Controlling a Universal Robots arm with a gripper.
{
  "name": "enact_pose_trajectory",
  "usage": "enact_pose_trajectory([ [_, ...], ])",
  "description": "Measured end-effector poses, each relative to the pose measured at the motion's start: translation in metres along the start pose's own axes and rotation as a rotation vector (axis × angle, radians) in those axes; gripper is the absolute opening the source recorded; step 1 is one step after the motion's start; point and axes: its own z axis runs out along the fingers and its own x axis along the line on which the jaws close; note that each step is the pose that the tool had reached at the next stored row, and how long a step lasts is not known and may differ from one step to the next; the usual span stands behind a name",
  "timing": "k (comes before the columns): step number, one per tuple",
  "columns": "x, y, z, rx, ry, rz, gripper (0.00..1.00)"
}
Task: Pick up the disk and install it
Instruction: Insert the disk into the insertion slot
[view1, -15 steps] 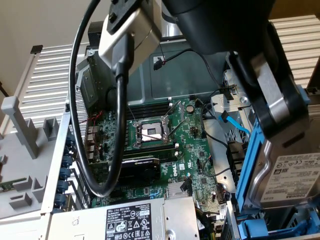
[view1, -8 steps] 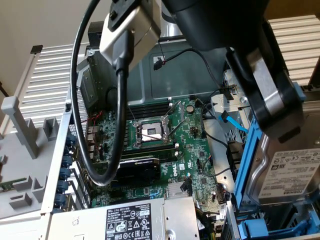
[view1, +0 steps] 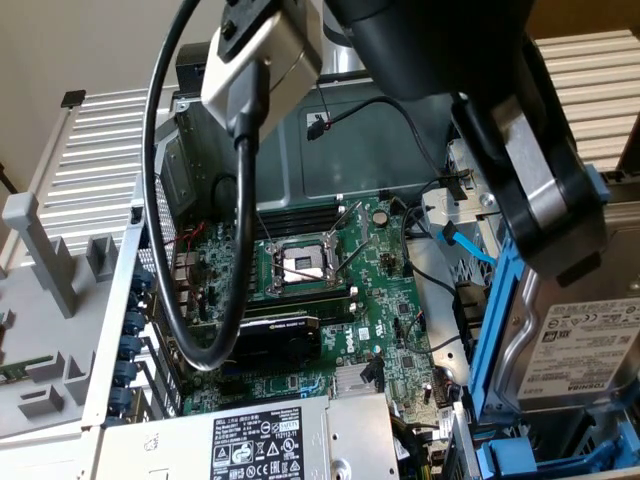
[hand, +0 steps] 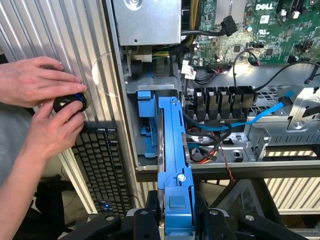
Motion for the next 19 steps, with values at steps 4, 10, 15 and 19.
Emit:
enact_pose_trajectory([
  [4,-0.0010,0.0020,0.0029,0.0003,0.0044,-0.003,0.37],
  [10,-0.0013,0.0036,0.0049,0.0006,0.0084,-0.007,0.37],
  [15,-0.0016,0.0039,0.0047,0.0006,0.0067,-0.010,0.37],
  [19,-0.0017,0.0042,0.0047,0.0008,0.0019,-0.016,0.37],
])
